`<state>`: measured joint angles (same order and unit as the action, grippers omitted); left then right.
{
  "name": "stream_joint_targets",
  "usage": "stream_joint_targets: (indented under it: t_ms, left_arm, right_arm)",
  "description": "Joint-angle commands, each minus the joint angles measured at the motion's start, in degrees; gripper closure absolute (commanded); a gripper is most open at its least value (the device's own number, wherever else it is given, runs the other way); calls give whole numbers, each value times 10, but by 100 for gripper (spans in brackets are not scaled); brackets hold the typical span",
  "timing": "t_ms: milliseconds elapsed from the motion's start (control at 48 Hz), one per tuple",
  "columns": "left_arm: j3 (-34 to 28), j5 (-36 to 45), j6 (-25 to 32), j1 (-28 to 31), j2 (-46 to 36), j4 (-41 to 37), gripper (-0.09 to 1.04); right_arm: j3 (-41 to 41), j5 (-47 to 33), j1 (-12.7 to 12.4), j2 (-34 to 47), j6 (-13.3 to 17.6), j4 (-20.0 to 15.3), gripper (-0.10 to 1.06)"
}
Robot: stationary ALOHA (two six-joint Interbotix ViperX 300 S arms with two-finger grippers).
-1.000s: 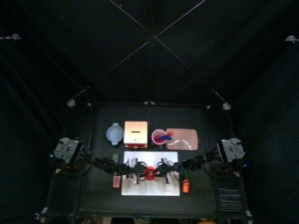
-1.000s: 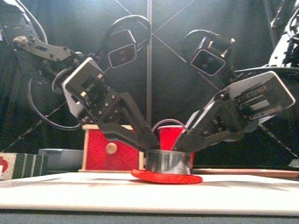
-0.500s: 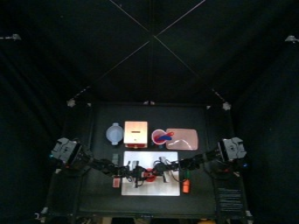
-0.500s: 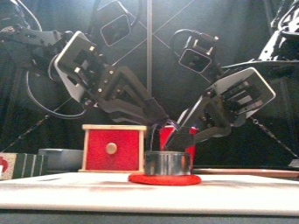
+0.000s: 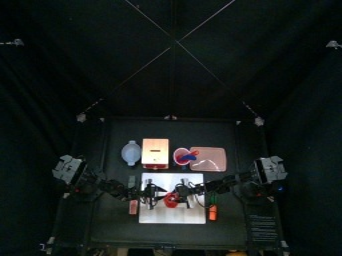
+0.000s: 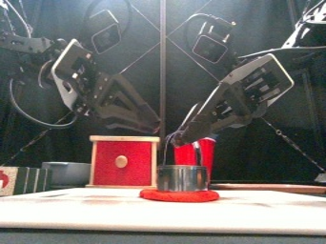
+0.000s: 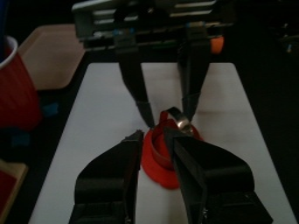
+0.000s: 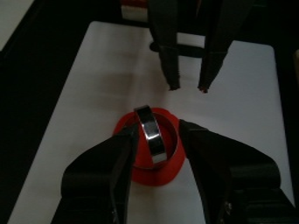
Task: Get the cutter from the drawer then cut the dough then place the extra dough in the bowl
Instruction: Cut the dough
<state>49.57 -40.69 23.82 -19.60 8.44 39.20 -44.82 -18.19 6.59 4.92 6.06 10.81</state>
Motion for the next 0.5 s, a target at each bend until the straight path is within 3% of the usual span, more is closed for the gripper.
stream_joint_targets:
  t_ms: [21, 250, 500]
  left_arm:
    - [-9, -5, -1, -11, 13, 28, 34]
    - [-38, 12, -12, -34, 58, 47, 41]
    - [-58, 47, -19, -39, 90, 59, 42]
  right_arm:
    - [28, 54, 0, -21, 4, 21, 17]
    - [62, 125, 4, -22, -2, 43, 17]
    - [69, 133, 7, -21, -3, 46, 17]
